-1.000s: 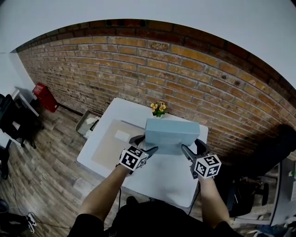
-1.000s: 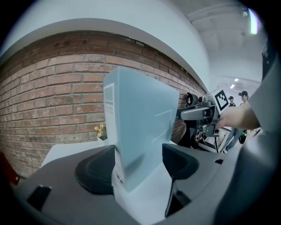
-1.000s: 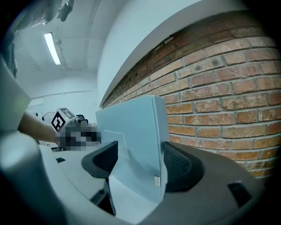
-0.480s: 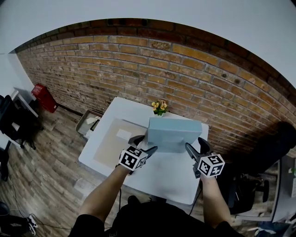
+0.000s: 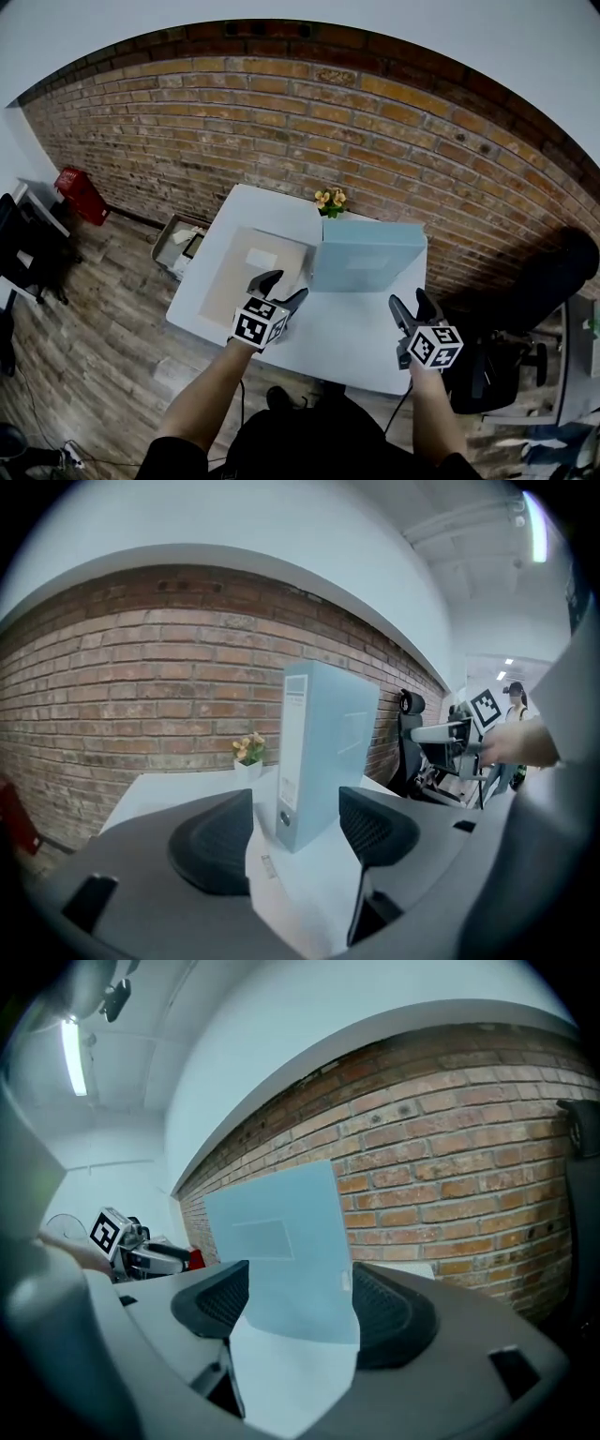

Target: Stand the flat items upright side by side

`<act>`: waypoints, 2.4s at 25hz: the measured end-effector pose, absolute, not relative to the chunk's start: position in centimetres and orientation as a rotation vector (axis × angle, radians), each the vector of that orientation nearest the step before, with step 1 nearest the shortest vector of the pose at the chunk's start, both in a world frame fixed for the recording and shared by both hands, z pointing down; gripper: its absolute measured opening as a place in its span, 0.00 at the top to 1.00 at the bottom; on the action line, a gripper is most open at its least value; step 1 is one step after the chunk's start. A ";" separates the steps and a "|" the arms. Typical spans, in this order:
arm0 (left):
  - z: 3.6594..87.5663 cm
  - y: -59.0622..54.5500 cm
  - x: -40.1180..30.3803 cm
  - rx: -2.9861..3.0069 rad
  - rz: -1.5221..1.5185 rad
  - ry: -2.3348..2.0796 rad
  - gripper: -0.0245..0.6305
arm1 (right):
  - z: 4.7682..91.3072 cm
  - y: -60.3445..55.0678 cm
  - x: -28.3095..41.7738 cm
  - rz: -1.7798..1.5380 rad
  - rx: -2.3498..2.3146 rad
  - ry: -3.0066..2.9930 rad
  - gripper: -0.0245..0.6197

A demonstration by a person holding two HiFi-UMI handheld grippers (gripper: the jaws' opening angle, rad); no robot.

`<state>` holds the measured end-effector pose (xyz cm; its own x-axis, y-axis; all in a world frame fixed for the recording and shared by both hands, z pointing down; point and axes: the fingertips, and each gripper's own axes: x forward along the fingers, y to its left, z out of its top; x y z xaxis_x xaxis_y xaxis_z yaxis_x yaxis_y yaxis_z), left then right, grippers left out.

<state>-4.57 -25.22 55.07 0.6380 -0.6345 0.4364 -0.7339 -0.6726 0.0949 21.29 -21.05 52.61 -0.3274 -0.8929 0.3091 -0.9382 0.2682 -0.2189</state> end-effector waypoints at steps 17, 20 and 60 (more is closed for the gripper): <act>57.4 -24.2 -15.3 2.339 0.536 -1.339 0.51 | 59.1 -19.8 2.0 0.840 1.183 -2.601 0.39; 58.7 -25.0 -17.0 2.326 0.554 -1.326 0.51 | 59.8 -20.4 0.0 0.861 1.171 -2.570 0.38; 71.8 -33.0 -23.3 2.197 0.777 -0.392 0.33 | 72.8 -26.8 -9.0 1.543 1.472 -1.947 0.25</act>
